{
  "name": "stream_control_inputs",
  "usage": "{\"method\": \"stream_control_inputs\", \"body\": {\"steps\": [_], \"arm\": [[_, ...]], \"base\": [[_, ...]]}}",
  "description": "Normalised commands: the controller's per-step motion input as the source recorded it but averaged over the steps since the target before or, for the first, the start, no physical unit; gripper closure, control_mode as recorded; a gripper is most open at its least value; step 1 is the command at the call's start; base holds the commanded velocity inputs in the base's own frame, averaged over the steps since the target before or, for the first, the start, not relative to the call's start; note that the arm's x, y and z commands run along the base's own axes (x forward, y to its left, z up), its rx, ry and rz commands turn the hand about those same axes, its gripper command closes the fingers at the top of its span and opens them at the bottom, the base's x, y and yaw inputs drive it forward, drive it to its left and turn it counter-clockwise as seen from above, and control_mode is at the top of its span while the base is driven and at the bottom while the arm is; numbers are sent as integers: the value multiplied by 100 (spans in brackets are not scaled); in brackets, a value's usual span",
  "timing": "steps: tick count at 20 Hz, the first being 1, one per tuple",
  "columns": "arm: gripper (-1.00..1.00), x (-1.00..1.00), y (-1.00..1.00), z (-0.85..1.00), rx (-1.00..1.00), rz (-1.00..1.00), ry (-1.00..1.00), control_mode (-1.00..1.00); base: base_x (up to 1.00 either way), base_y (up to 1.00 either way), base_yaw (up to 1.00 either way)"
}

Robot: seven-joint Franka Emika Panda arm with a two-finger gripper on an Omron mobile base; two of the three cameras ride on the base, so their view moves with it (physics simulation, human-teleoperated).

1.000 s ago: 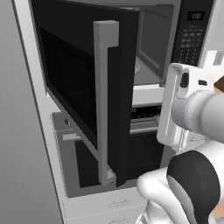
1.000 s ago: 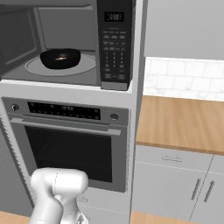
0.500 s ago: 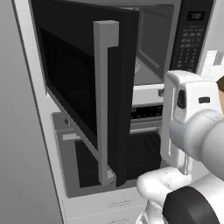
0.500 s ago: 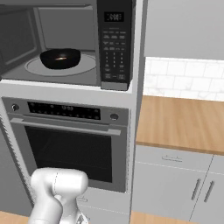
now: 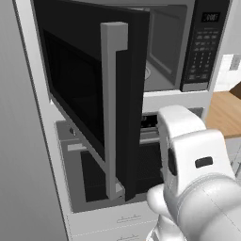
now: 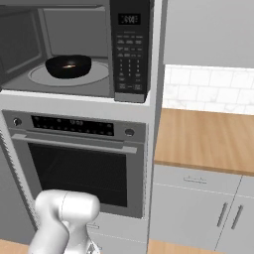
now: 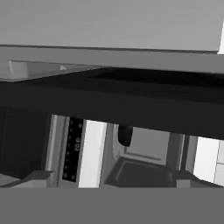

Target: Open the microwave, place the bowl with waffle inside the microwave, then close the microwave door and turn it on.

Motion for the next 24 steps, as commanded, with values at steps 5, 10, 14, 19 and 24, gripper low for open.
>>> {"method": "stream_control_inputs", "body": {"steps": [5, 10, 14, 19, 24], "arm": [[-100, -45, 61, -2, -13, -15, 0, -100], [-100, 21, 100, -22, -18, -14, -1, -100], [-100, 73, 98, -47, -22, -20, 0, -100], [-100, 78, 36, -46, -19, -28, 0, -100], [-100, 65, -61, -32, -14, -33, 0, -100]], "base": [[0, 0, 0], [0, 0, 0], [0, 0, 0], [0, 0, 0], [0, 0, 0]]}}
